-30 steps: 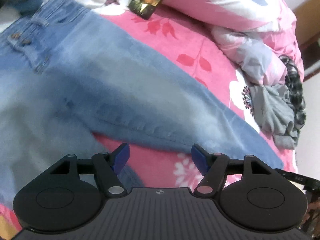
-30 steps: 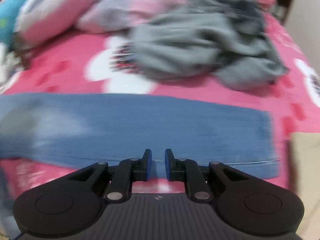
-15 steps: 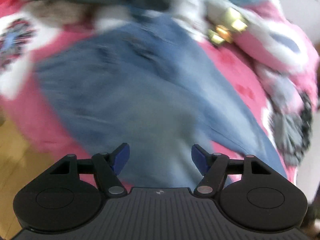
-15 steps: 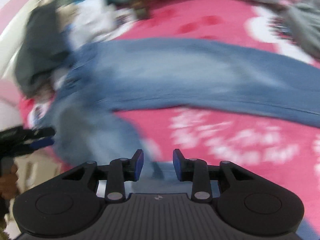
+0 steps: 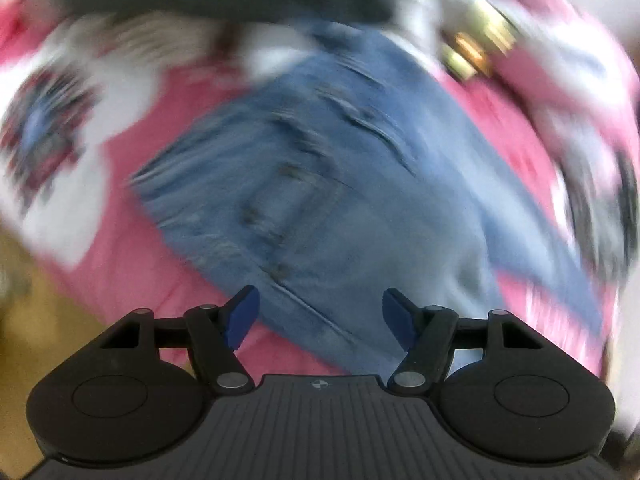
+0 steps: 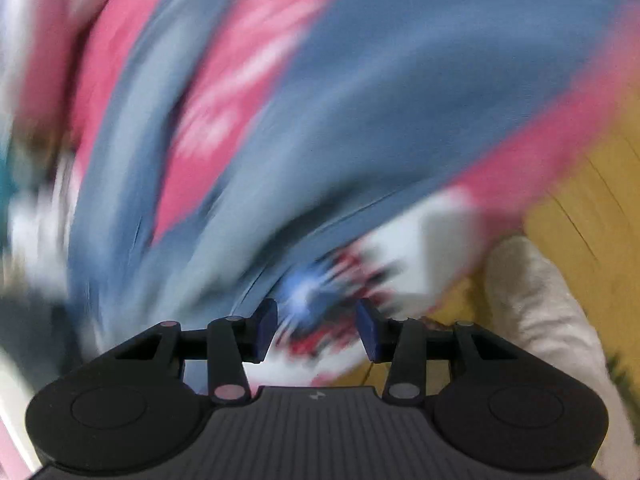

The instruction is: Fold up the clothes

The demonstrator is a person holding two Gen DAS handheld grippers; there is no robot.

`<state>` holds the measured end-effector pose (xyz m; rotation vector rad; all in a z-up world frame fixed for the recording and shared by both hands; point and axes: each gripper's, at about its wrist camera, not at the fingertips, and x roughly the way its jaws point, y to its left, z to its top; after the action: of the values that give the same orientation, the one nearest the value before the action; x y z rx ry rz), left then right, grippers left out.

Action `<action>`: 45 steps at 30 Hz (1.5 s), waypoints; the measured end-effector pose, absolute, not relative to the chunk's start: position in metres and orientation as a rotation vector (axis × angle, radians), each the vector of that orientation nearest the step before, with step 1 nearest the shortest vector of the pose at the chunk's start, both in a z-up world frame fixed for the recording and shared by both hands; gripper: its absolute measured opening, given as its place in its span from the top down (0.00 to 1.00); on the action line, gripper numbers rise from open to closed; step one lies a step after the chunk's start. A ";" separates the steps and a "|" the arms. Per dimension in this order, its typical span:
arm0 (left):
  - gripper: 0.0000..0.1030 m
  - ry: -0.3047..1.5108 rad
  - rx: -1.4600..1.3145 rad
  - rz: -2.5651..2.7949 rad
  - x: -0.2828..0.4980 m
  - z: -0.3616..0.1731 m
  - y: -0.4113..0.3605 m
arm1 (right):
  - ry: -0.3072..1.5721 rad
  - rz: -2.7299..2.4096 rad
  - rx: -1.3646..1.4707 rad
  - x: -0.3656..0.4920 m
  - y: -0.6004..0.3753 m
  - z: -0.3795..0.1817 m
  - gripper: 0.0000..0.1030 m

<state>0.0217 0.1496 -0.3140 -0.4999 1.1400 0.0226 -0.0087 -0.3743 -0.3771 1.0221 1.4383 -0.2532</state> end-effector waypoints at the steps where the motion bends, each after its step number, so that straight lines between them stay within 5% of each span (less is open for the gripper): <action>1: 0.34 1.147 -0.411 -0.062 0.025 -0.311 0.134 | 1.384 -0.335 1.084 -0.018 -0.393 -0.379 0.55; 10: 0.32 1.145 0.130 -0.604 0.042 -0.322 -0.006 | 0.948 -0.735 1.361 -0.083 -0.513 -0.376 0.55; 15: 0.49 1.144 0.303 -0.729 0.045 -0.336 -0.050 | 0.829 -0.753 1.397 -0.080 -0.560 -0.390 0.55; 22: 0.47 1.092 0.539 -0.824 0.035 -0.354 -0.086 | 0.843 -0.707 1.382 -0.056 -0.589 -0.405 0.54; 26: 0.45 1.045 0.587 -0.804 0.032 -0.359 -0.095 | 0.828 -0.710 1.343 -0.059 -0.596 -0.394 0.67; 33: 0.44 1.006 0.615 -0.803 0.031 -0.359 -0.098 | 0.829 -0.797 1.423 -0.056 -0.627 -0.405 0.61; 39: 0.68 1.025 0.525 -0.812 0.037 -0.357 -0.095 | 0.815 -0.727 1.369 -0.047 -0.629 -0.383 0.61; 45: 0.78 1.015 0.512 -0.813 0.037 -0.357 -0.099 | 0.839 -0.692 1.288 -0.035 -0.635 -0.374 0.61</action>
<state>0.0367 -0.0988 -0.3570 0.5121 1.0149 -0.8128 -0.0350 -0.6347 -0.3745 1.2884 0.8393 -0.6918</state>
